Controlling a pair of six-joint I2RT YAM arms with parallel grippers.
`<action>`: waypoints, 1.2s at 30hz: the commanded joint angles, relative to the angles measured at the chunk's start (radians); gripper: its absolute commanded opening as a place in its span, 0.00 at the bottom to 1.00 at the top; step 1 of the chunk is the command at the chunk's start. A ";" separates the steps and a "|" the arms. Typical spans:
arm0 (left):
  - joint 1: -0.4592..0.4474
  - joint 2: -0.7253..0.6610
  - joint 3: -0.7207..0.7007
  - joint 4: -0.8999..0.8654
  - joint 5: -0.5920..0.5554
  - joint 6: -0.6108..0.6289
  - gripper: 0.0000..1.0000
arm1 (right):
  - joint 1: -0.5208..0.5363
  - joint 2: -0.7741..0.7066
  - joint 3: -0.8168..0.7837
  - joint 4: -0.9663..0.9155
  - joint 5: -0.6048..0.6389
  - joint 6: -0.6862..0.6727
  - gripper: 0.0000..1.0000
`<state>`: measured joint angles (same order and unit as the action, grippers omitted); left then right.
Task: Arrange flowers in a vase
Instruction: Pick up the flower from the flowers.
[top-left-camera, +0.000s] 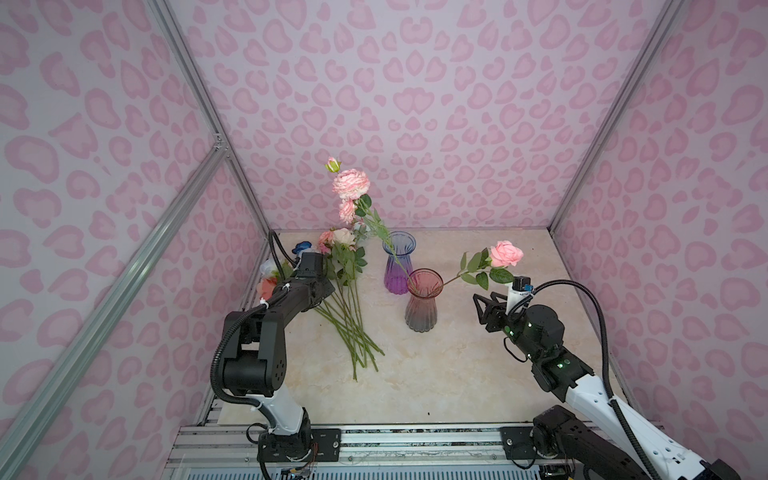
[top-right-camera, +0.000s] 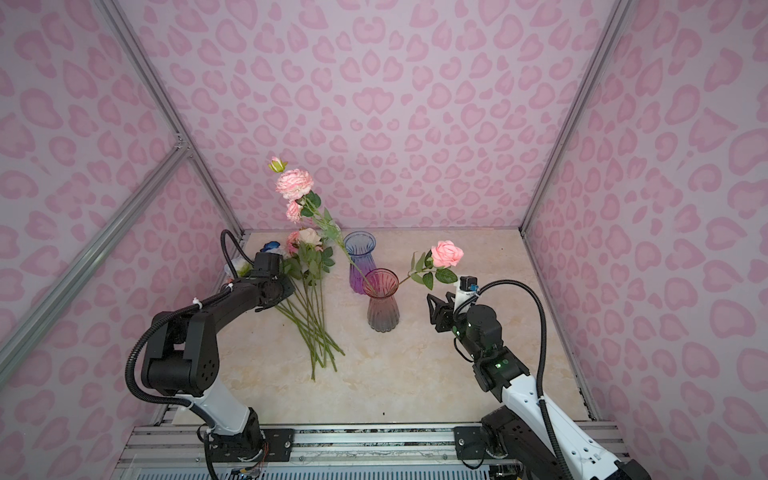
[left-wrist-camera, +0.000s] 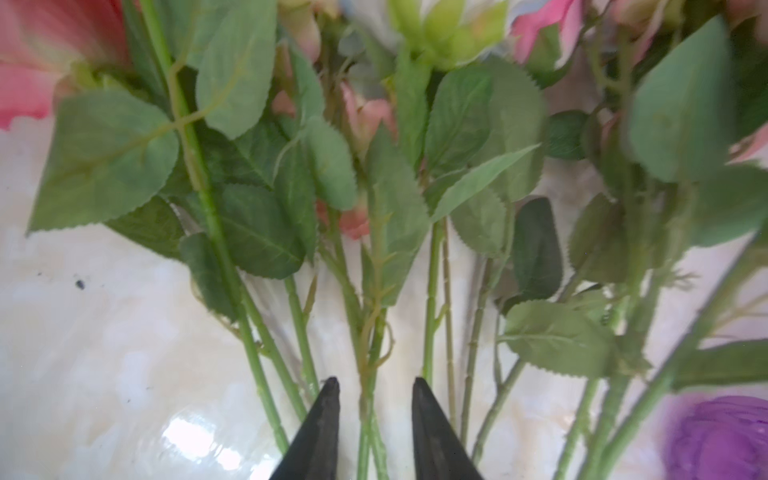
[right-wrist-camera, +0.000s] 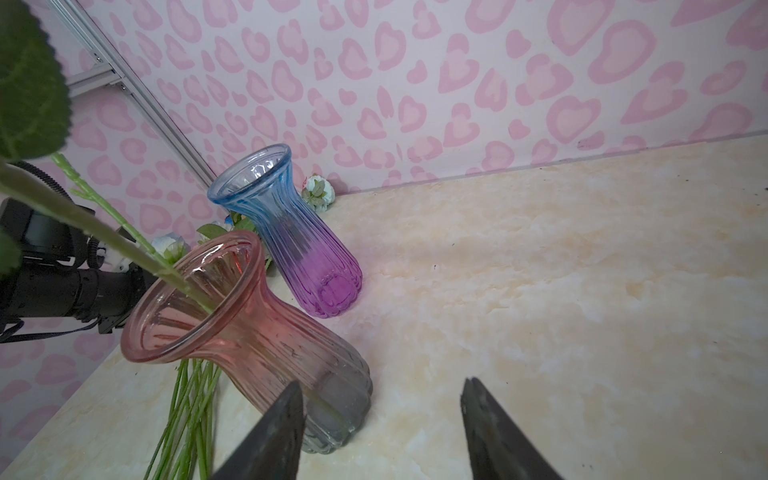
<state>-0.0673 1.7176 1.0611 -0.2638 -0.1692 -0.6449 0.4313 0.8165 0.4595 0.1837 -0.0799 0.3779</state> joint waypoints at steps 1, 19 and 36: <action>0.000 0.037 0.006 0.016 0.014 0.024 0.31 | 0.001 0.015 -0.002 0.046 -0.016 -0.002 0.61; -0.084 -0.255 0.072 -0.114 -0.022 0.144 0.03 | -0.001 -0.010 0.010 0.033 -0.040 0.012 0.61; -0.090 -0.694 0.185 -0.120 -0.117 0.429 0.03 | -0.001 -0.051 0.008 0.031 -0.043 0.030 0.61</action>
<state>-0.1574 1.0683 1.2346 -0.3996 -0.2920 -0.2878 0.4309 0.7670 0.4656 0.1909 -0.1097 0.4004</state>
